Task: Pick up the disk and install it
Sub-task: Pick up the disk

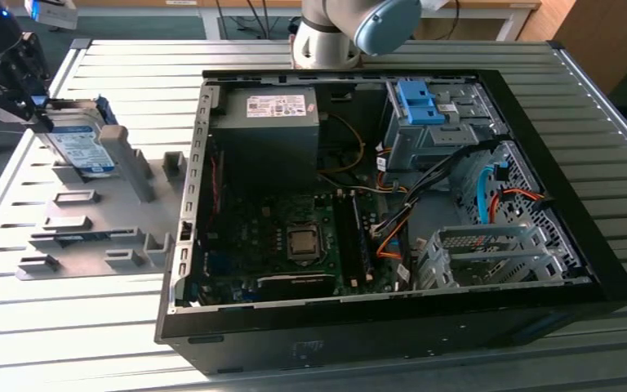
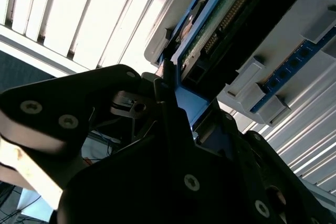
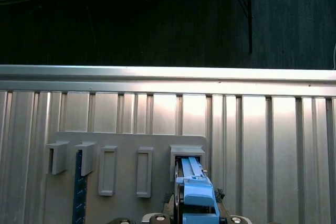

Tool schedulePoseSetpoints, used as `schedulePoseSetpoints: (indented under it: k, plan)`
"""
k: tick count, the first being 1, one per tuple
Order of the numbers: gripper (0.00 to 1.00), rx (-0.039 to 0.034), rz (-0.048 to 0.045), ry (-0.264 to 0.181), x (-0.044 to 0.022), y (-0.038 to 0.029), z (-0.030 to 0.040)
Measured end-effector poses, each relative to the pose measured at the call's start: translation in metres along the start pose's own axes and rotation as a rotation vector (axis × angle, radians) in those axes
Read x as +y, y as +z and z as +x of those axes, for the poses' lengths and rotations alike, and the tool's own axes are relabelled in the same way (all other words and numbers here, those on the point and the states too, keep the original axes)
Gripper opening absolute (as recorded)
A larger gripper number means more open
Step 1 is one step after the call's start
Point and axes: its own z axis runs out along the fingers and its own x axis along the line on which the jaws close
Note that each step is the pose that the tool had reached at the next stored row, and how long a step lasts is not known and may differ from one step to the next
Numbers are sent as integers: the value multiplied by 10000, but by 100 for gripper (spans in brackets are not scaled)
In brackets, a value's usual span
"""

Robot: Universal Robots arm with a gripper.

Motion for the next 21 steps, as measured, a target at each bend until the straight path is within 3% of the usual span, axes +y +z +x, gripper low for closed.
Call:
schedulePoseSetpoints:
  k: [6,11,21]
  plan:
    - [37,2,-3,-29,0,-1,1]
    - [37,8,7,300,0,0,1]
    - [37,8,7,301,0,0,1]
